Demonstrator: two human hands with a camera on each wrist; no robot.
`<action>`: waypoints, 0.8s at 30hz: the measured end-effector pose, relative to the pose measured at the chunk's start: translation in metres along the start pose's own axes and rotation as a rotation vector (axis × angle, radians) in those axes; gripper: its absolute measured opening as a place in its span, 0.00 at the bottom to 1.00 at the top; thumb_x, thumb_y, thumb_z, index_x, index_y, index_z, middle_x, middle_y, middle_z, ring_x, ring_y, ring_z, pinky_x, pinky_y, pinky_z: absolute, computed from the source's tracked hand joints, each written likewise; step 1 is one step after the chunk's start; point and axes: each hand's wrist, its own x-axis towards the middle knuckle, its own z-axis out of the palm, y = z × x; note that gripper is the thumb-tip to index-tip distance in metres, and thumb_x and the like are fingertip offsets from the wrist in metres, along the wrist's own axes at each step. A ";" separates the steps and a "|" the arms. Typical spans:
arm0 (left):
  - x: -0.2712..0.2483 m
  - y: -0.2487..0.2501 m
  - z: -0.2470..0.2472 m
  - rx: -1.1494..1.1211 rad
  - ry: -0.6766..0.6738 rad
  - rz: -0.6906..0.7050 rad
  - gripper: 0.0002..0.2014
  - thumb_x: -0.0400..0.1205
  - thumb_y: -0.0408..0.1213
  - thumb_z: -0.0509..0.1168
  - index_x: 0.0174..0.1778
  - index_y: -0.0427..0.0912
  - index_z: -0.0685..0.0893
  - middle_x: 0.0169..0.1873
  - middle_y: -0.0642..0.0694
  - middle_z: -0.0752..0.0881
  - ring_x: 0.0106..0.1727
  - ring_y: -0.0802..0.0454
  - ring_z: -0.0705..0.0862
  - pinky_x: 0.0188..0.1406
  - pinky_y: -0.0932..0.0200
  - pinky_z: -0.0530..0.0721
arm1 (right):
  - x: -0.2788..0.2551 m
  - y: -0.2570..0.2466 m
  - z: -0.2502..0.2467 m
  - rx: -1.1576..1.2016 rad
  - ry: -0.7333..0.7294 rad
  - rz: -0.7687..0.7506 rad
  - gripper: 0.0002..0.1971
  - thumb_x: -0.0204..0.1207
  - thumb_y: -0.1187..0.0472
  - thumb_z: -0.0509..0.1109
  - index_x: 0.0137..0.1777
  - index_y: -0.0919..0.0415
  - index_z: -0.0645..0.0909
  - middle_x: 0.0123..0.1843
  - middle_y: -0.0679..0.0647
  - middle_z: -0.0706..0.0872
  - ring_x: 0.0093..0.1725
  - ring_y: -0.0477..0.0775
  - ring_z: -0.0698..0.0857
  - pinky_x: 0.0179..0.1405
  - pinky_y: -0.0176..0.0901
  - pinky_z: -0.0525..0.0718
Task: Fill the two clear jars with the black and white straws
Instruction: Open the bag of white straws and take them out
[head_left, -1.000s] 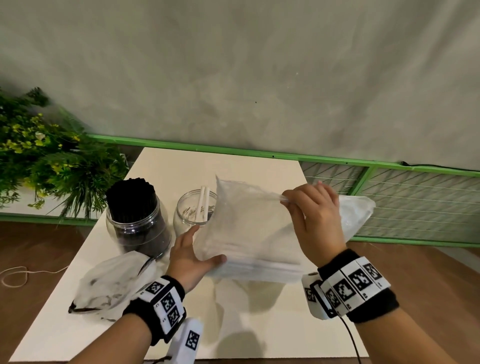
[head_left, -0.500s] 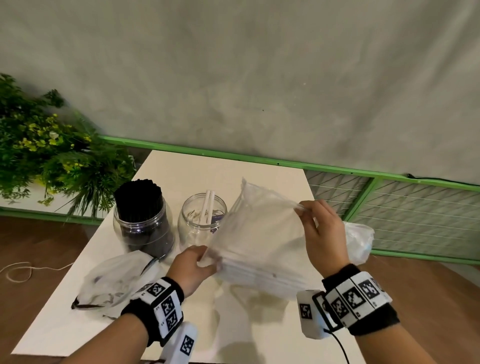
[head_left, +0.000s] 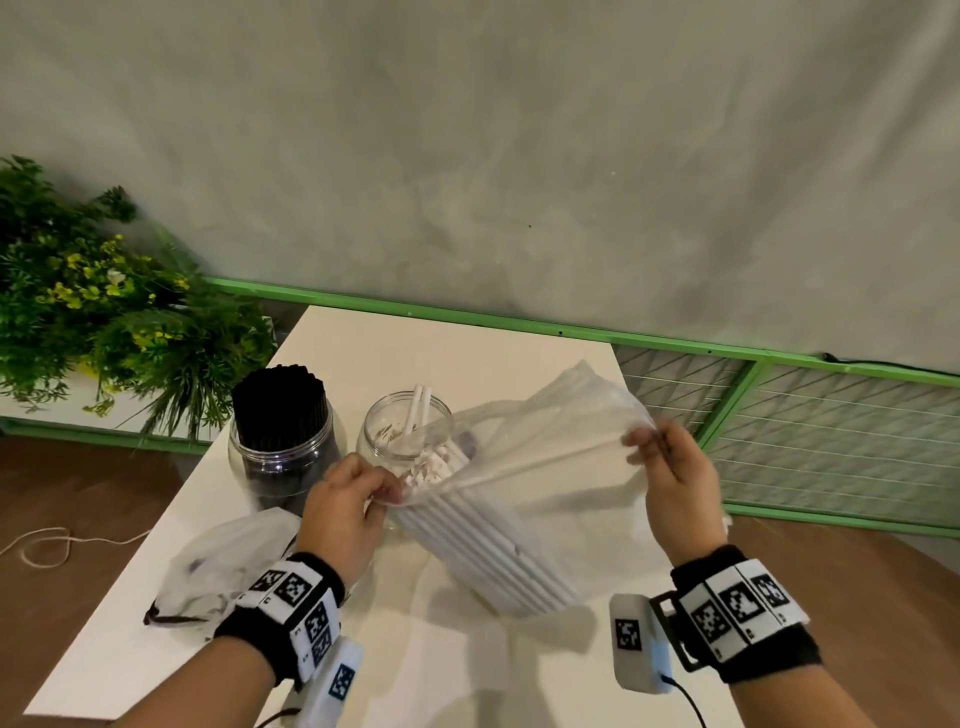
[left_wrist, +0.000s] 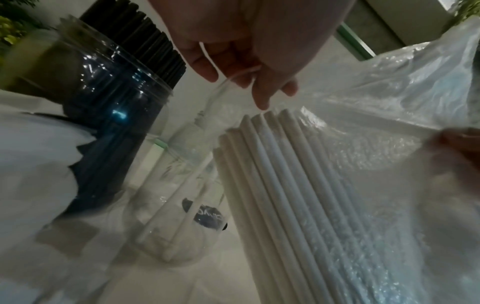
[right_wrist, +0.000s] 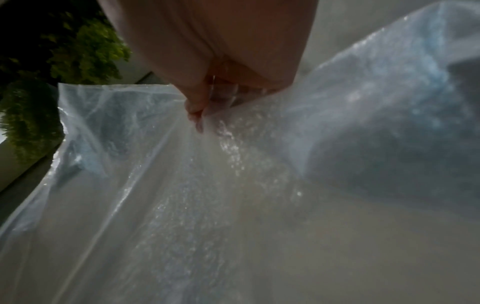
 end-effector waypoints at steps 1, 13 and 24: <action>0.000 -0.001 0.000 0.020 0.006 0.019 0.17 0.63 0.16 0.72 0.32 0.46 0.85 0.34 0.57 0.75 0.40 0.56 0.76 0.42 0.56 0.79 | -0.002 0.002 0.000 0.005 0.007 0.028 0.12 0.84 0.70 0.60 0.42 0.55 0.78 0.42 0.49 0.86 0.39 0.44 0.81 0.42 0.31 0.78; 0.030 0.036 -0.006 0.099 -0.340 0.073 0.43 0.58 0.72 0.65 0.68 0.59 0.67 0.77 0.58 0.58 0.76 0.55 0.56 0.76 0.50 0.58 | -0.002 0.004 -0.003 0.181 -0.010 0.027 0.12 0.83 0.76 0.56 0.46 0.63 0.78 0.40 0.52 0.83 0.39 0.43 0.81 0.45 0.30 0.79; 0.058 0.067 0.037 0.286 -0.410 0.161 0.15 0.80 0.55 0.62 0.54 0.51 0.84 0.52 0.53 0.81 0.60 0.49 0.76 0.56 0.54 0.67 | -0.017 -0.016 -0.012 -0.433 0.236 -0.388 0.15 0.79 0.67 0.64 0.65 0.60 0.72 0.61 0.56 0.76 0.63 0.57 0.74 0.67 0.50 0.72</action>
